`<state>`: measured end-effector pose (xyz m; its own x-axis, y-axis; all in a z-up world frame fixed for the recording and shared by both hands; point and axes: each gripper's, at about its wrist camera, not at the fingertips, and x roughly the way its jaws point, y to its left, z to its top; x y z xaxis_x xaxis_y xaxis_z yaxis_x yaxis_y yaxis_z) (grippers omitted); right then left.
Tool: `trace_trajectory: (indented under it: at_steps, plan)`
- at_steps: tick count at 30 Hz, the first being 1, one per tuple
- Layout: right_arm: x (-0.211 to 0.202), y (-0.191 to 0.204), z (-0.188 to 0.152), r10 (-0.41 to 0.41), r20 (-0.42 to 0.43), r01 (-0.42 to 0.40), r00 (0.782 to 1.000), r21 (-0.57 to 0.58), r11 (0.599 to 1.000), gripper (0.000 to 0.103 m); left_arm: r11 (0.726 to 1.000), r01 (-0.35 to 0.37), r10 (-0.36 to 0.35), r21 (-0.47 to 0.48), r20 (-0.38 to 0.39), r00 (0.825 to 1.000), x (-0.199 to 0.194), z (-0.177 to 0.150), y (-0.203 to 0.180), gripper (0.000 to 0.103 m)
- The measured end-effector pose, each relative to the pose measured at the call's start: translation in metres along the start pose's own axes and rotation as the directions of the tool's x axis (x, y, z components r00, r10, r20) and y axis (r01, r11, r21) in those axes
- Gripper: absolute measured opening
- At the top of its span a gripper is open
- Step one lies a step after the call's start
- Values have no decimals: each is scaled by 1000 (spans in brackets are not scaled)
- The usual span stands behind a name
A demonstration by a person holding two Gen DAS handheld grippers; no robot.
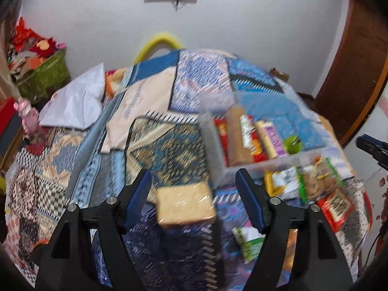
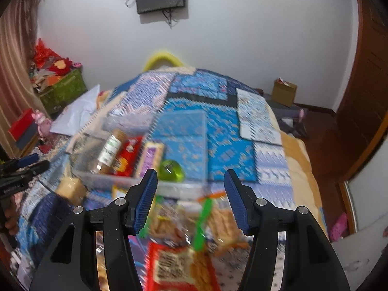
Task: Organize snacks
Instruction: 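Grasp the square wrapped cake with the left tool while the right tool grasps the barcode biscuit pack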
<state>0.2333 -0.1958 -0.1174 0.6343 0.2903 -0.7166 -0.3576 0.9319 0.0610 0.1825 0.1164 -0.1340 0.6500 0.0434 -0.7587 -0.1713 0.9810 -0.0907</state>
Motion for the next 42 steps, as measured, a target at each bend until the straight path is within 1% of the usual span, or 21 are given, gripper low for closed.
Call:
trace_trajectory:
  at_steps: [6,10,12,14,18,22,24,28,29,30,31,33,38,42]
  plan:
    - [11,-22,-23,-26,-60,27,998,18,999,54,1000,-3,1,-25,-96,995,29,-21,11,71]
    - [28,-28,-38,-55,-116,55,992,-5,998,54,1000,-9,6,-16,-153,988,48,-34,11,71]
    - [37,-32,-46,-67,-140,66,988,-11,998,54,1000,-1,-2,-22,-151,988,53,-38,11,75]
    - [47,-36,-52,-71,-168,70,983,-10,997,54,1000,3,-7,-30,-140,990,54,-39,12,82]
    - [60,-43,-59,-71,-202,73,977,2,997,54,999,26,-33,-47,-151,988,61,-37,13,82]
    - [69,-48,-59,-42,-220,50,975,28,998,54,1000,7,-10,-18,-179,984,76,-37,5,82]
    - [75,-46,-60,-37,-229,42,973,17,999,54,1000,1,-2,-7,-180,984,81,-38,3,83]
    - [83,-38,-61,-46,-231,44,972,-13,999,54,999,4,-9,-32,-168,986,87,-38,6,82]
    - [84,-38,-61,-42,-231,40,972,-14,999,54,999,6,-12,-37,-165,986,87,-38,7,80]
    - [84,-36,-61,-42,-226,39,973,-18,999,50,999,6,-11,-34,-160,987,87,-38,7,80]
    - [83,-35,-61,-43,-223,39,974,-23,999,39,1000,1,-6,-28,-156,988,87,-38,7,79]
    - [81,-33,-61,-37,-219,32,975,-25,999,34,1000,-9,5,-21,-150,989,85,-38,6,79]
    - [68,-31,-59,-53,-187,47,981,-37,998,33,1000,-20,18,-14,-120,993,69,-38,7,78]
    - [48,-34,-49,-57,-141,54,988,-25,998,33,1000,-17,16,-22,-76,997,44,-31,8,78]
